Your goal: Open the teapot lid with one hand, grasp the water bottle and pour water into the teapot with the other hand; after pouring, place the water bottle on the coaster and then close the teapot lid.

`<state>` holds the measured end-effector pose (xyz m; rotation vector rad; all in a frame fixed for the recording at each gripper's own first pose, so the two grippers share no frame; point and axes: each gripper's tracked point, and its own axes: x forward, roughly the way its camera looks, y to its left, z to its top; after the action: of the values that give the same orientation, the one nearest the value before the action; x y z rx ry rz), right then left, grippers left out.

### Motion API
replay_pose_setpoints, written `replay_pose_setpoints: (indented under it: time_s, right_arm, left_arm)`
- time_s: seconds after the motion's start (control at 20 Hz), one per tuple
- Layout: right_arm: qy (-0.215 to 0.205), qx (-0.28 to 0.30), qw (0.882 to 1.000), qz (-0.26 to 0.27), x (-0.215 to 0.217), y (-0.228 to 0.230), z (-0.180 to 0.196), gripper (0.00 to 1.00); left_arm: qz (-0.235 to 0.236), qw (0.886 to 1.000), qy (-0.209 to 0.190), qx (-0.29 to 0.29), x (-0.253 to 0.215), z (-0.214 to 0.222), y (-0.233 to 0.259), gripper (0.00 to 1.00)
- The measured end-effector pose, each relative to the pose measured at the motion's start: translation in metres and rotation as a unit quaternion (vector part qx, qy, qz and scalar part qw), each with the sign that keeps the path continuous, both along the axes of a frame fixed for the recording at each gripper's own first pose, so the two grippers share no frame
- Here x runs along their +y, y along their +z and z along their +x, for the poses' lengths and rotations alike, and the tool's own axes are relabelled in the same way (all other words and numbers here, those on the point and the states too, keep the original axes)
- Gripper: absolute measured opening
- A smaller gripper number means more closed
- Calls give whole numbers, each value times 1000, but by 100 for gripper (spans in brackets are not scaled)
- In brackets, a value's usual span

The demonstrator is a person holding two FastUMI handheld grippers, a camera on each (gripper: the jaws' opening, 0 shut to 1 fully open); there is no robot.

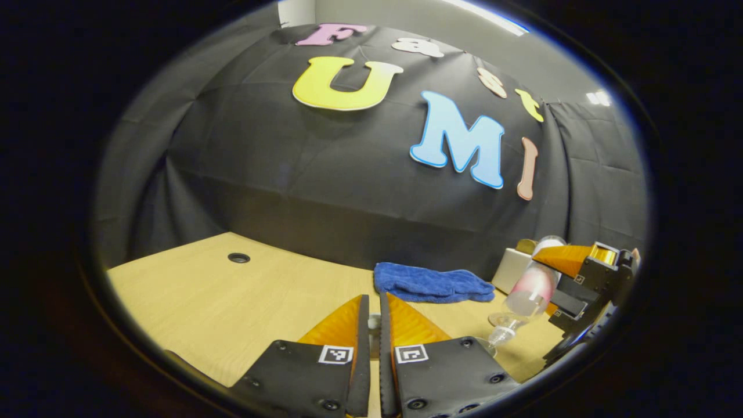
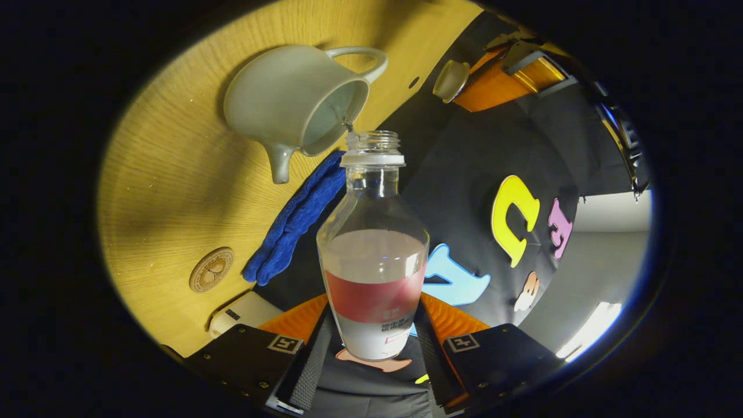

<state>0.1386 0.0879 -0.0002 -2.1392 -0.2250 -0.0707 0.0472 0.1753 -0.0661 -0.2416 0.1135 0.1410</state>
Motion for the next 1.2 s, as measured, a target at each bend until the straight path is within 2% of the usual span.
replay_pose_setpoints:
  time_s: [0.45,0.95,1.05,1.2]
  right_arm:
    - [17,-33,999,-37,6,15,1,75]
    - [21,-33,998,-52,4,9,0,75]
    - [19,-32,998,-44,0,10,2,75]
    - [11,-4,1000,-1,-9,3,6,75]
  left_arm:
    - [-1,1000,-5,3,-1,0,-1,15]
    - [-1,1000,-6,8,0,0,-2,15]
    - [-2,1000,-6,11,-1,0,-4,15]
    - [-8,1000,-10,12,-3,3,-7,15]
